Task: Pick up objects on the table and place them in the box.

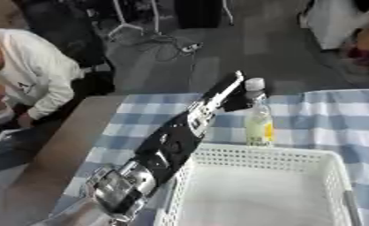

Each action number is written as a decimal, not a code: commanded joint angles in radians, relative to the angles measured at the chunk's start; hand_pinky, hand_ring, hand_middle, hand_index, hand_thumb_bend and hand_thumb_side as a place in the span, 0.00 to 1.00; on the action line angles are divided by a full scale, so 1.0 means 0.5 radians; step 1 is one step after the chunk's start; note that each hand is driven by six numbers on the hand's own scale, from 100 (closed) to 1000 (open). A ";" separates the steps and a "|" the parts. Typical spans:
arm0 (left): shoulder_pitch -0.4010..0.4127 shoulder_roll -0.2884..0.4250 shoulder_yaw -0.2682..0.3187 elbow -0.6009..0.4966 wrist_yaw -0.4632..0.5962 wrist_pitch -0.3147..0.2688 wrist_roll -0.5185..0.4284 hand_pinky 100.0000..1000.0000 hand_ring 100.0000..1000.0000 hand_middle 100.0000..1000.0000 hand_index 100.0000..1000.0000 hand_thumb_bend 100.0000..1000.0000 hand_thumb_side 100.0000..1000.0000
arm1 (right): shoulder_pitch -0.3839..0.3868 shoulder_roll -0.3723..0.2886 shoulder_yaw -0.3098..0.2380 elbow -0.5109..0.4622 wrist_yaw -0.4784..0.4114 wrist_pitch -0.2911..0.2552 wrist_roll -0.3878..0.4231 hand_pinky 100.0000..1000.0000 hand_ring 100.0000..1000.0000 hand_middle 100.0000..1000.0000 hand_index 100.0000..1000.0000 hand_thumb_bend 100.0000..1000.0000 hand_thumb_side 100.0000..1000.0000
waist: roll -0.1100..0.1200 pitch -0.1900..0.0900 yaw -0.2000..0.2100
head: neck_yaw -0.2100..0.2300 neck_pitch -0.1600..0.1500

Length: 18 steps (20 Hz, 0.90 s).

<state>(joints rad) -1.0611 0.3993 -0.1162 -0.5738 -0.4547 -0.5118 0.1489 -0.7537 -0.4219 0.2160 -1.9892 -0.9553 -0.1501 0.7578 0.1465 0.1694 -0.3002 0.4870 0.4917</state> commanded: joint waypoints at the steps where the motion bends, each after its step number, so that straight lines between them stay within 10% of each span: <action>1: -0.032 0.062 0.007 -0.056 -0.004 -0.024 0.080 0.00 0.00 0.00 0.18 0.12 0.76 | -0.018 -0.019 -0.010 -0.022 0.007 -0.008 0.007 0.76 0.67 0.77 0.89 0.00 1.00 | -0.025 -0.038 0.008 | 0.020 0.000; 18: -0.025 0.330 -0.025 -0.403 -0.074 0.012 0.553 0.00 0.00 0.00 0.16 0.06 0.75 | 0.090 -0.099 -0.015 -0.022 0.073 -0.066 0.020 0.76 0.67 0.77 0.89 0.00 1.00 | -0.048 -0.085 0.112 | -0.087 -0.008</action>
<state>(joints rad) -1.0571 0.5226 -0.1276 -0.7442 -0.4894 -0.5136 0.4094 -0.7019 -0.4506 0.2158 -1.9892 -0.9231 -0.1775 0.7660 0.1312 0.1474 -0.2452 0.4559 0.4958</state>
